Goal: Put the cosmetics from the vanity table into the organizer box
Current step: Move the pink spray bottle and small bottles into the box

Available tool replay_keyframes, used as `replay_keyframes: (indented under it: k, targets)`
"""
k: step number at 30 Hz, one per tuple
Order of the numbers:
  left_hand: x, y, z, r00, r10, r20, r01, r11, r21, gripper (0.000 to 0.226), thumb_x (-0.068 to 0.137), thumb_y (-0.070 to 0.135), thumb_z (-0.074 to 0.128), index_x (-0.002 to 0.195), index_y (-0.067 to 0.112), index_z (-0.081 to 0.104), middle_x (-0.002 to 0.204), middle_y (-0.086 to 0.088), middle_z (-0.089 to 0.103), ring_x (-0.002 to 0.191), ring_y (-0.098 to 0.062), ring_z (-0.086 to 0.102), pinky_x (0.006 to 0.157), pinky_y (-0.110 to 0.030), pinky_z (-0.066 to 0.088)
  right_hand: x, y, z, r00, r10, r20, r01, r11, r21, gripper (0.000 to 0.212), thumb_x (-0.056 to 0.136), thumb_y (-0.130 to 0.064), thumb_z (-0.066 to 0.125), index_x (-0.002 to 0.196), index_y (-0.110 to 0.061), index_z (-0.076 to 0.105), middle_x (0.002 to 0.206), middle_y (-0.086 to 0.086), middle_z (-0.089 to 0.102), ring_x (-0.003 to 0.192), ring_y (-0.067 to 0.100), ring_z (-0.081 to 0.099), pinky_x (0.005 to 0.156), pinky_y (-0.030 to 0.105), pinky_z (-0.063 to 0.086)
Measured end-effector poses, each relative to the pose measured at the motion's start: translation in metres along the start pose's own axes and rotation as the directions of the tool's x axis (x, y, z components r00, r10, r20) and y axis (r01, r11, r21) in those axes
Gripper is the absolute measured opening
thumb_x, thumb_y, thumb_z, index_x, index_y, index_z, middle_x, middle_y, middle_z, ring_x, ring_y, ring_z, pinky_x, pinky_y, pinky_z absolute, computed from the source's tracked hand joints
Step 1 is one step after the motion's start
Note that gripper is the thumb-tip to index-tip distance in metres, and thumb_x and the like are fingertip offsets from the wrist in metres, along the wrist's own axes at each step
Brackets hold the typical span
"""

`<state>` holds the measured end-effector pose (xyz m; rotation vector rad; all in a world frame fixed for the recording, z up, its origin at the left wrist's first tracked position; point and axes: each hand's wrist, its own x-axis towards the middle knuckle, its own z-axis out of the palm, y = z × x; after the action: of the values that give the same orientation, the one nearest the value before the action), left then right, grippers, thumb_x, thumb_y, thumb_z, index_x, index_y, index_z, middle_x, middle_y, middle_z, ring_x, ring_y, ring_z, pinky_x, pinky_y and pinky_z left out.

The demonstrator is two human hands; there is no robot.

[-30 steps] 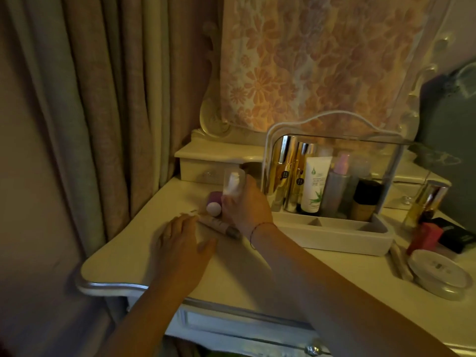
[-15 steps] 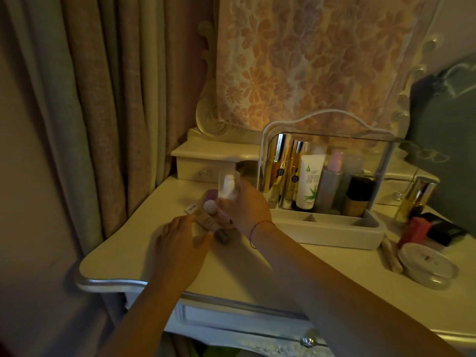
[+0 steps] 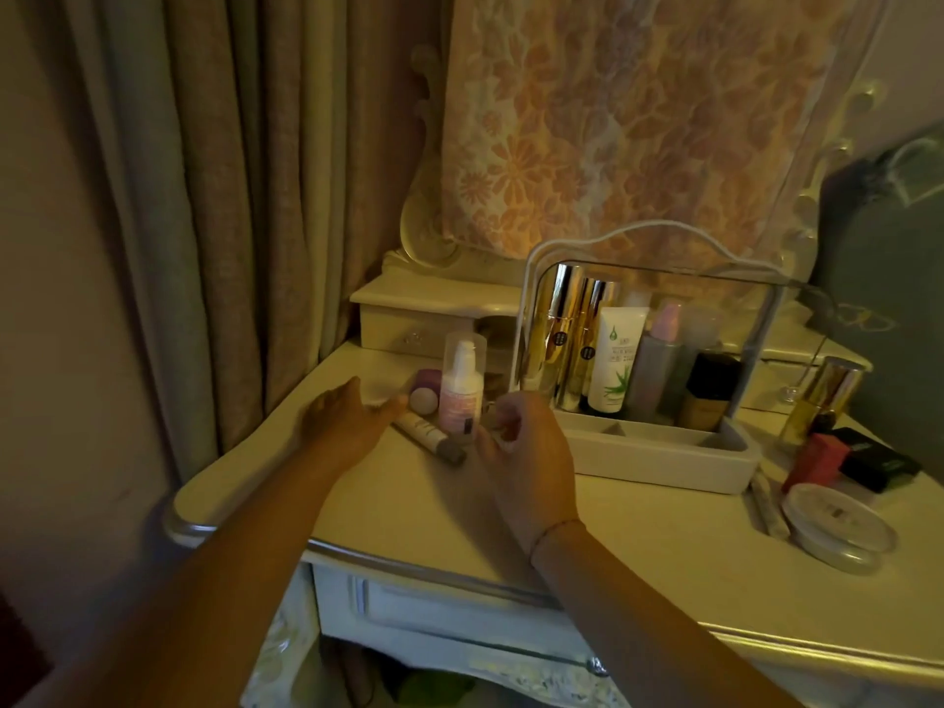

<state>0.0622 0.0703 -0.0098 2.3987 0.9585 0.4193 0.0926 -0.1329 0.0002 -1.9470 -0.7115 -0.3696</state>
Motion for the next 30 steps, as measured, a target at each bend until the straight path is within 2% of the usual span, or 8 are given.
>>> replay_keyframes:
  k: [2,7,13,15,18,23,27,30]
  targets:
    - [0.005,0.002,-0.002,0.996,0.035,0.080,-0.039,0.998,0.047,0.086,0.075,0.071,0.048,0.140,0.017,0.034,0.145,-0.014,0.038,0.131,-0.033,0.036,0.106,-0.042,0.030,-0.003,0.003,-0.001,0.996,0.071,0.061,-0.076,0.995,0.069,0.020,0.082,-0.026,0.068,0.096,-0.028,0.054,0.086,-0.014,0.055,0.080,0.003,0.053,0.067,0.010,0.040]
    - [0.005,0.004,-0.011,0.981,0.146,0.128,-0.143,0.989,-0.035,0.062,0.071,0.065,0.060,0.115,0.021,0.059,0.124,-0.009,0.060,0.111,-0.029,0.054,0.093,-0.037,0.044,-0.002,0.007,0.000,0.961,0.162,0.224,-0.179,0.982,0.056,0.022,0.084,-0.031,0.067,0.103,-0.024,0.059,0.085,-0.008,0.059,0.079,0.008,0.054,0.066,0.015,0.040]
    - [0.001,0.000,-0.013,0.985,0.101,0.139,-0.088,0.991,-0.100,0.055,0.065,0.061,0.070,0.102,0.023,0.057,0.118,-0.006,0.059,0.107,-0.027,0.055,0.091,-0.038,0.046,0.002,0.006,0.004,0.956,0.114,0.269,-0.099,0.993,-0.069,0.024,0.083,-0.029,0.069,0.106,-0.022,0.069,0.099,-0.002,0.068,0.087,0.011,0.058,0.078,0.020,0.045]
    - [0.001,-0.002,-0.013,0.984,0.101,0.149,-0.066,0.973,-0.219,0.047,0.067,0.053,0.074,0.097,0.020,0.058,0.112,-0.005,0.061,0.101,-0.024,0.057,0.086,-0.035,0.048,0.003,0.006,0.005,0.951,0.102,0.293,-0.076,0.992,-0.099,0.025,0.084,-0.029,0.068,0.108,-0.023,0.070,0.102,-0.003,0.069,0.087,0.010,0.058,0.077,0.019,0.044]
    - [-0.005,-0.005,-0.012,0.983,0.123,0.134,-0.046,0.882,-0.469,0.044,0.071,0.035,0.077,0.105,0.012,0.062,0.104,-0.008,0.065,0.092,-0.019,0.060,0.070,-0.024,0.046,0.002,0.005,0.004,0.944,0.085,0.318,-0.060,0.994,-0.087,0.024,0.084,-0.027,0.068,0.107,-0.024,0.070,0.102,-0.003,0.070,0.086,0.008,0.057,0.074,0.016,0.041]
    - [-0.028,-0.008,-0.019,0.994,0.109,0.008,-0.066,0.655,-0.753,0.028,0.077,0.008,0.072,0.102,0.014,0.061,0.098,-0.009,0.068,0.087,-0.015,0.066,0.067,-0.021,0.054,0.001,0.004,0.003,0.938,0.066,0.340,-0.042,0.996,-0.076,0.027,0.083,-0.029,0.069,0.110,-0.023,0.070,0.104,-0.004,0.069,0.092,0.007,0.056,0.077,0.017,0.039]
    - [-0.048,0.010,-0.030,0.984,0.157,-0.081,-0.154,0.542,-0.826,0.024,0.080,0.009,0.068,0.102,0.016,0.062,0.096,-0.006,0.070,0.077,-0.004,0.067,0.065,-0.011,0.051,-0.003,-0.001,0.000,0.940,0.046,0.337,-0.045,0.999,-0.010,0.028,0.082,-0.035,0.069,0.109,-0.024,0.070,0.092,-0.011,0.065,0.083,0.006,0.055,0.071,0.016,0.038]
    - [-0.064,0.035,-0.043,0.958,0.257,-0.123,-0.236,0.475,-0.848,0.018,0.077,0.014,0.071,0.093,0.020,0.066,0.094,-0.005,0.071,0.083,-0.008,0.068,0.068,-0.014,0.052,-0.008,-0.003,-0.010,0.947,-0.004,0.322,-0.023,0.997,0.079,0.019,0.082,-0.034,0.069,0.100,-0.028,0.068,0.081,-0.014,0.062,0.069,0.001,0.055,0.064,0.012,0.041]
